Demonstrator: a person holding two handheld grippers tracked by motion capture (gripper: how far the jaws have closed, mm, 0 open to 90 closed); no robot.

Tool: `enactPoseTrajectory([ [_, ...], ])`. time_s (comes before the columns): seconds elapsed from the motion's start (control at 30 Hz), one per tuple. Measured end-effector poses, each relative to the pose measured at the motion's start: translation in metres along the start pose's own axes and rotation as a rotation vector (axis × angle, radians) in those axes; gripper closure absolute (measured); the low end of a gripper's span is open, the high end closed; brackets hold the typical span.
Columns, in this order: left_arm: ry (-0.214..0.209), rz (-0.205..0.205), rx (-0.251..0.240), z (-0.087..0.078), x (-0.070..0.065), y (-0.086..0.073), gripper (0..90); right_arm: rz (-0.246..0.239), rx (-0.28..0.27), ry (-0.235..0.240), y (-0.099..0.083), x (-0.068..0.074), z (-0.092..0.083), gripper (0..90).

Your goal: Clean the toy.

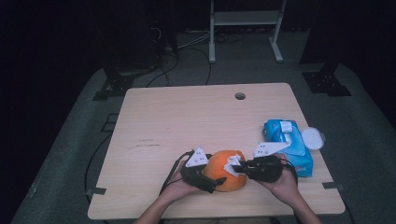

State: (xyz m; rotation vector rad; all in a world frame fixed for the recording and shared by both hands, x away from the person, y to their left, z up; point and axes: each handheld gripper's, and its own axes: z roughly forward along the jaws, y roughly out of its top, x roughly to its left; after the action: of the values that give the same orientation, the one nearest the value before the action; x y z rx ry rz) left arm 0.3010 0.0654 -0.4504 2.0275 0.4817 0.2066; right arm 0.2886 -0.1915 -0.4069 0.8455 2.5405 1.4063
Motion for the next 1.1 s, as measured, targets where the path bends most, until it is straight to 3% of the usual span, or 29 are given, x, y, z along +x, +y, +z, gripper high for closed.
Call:
enactPoseTrajectory([
  [0.1,0.001,0.023,-0.002,-0.001,-0.003,0.001,8.9,0.026,-0.004,-0.035,-0.004,-0.011,-0.006,80.2],
  [0.13,0.007,0.047,0.0,0.0,-0.005,0.002,9.1,0.064,-0.003,-0.055,-0.01,-0.021,-0.01,80.1],
  [0.23,0.012,0.066,0.0,0.0,-0.006,0.004,11.3,0.077,0.002,-0.067,-0.013,-0.026,-0.014,80.3],
  [0.33,0.027,0.111,0.006,-0.001,-0.011,0.006,12.4,0.05,0.004,-0.068,-0.008,-0.019,-0.017,80.5],
  [0.43,0.045,0.184,0.019,0.001,-0.02,0.01,13.1,0.002,0.0,-0.036,0.0,-0.004,-0.012,80.3],
  [0.47,0.058,0.211,0.027,0.002,-0.024,0.011,13.1,-0.055,0.014,-0.069,0.004,0.006,-0.006,79.1],
  [0.63,0.063,0.235,0.03,0.002,-0.027,0.012,13.7,-0.095,-0.019,-0.102,0.005,0.013,-0.003,68.6],
  [0.67,0.074,0.27,0.043,0.003,-0.03,0.012,13.7,-0.1,-0.023,-0.105,0.004,0.013,-0.001,67.8],
  [0.7,0.074,0.27,0.043,0.003,-0.03,0.012,13.7,-0.1,-0.023,-0.105,0.004,0.013,-0.001,67.8],
  [0.73,0.081,0.299,0.057,0.004,-0.033,0.012,13.7,-0.1,-0.028,-0.096,0.003,0.013,0.001,66.4],
  [0.87,0.076,0.303,0.06,0.004,-0.033,0.012,13.7,-0.09,-0.032,-0.087,0.001,0.013,0.005,67.0],
  [0.9,0.073,0.3,0.059,0.004,-0.032,0.011,13.6,-0.085,-0.03,-0.085,0.001,0.013,0.005,69.4],
  [0.93,0.069,0.296,0.056,0.004,-0.031,0.011,13.6,-0.065,-0.014,-0.078,0.001,0.012,0.007,77.7],
  [0.97,0.069,0.296,0.056,0.004,-0.031,0.011,13.4,-0.065,-0.014,-0.078,0.001,0.012,0.007,77.7],
  [1.0,0.066,0.265,0.047,0.004,-0.029,0.011,13.0,-0.069,0.01,-0.082,0.003,0.01,0.006,79.9],
  [1.03,0.066,0.265,0.047,0.004,-0.029,0.011,12.5,-0.069,0.01,-0.082,0.003,0.01,0.006,79.9],
  [1.1,0.065,0.226,0.032,0.003,-0.025,0.01,12.0,-0.062,0.018,-0.084,0.005,0.006,0.002,81.0],
])
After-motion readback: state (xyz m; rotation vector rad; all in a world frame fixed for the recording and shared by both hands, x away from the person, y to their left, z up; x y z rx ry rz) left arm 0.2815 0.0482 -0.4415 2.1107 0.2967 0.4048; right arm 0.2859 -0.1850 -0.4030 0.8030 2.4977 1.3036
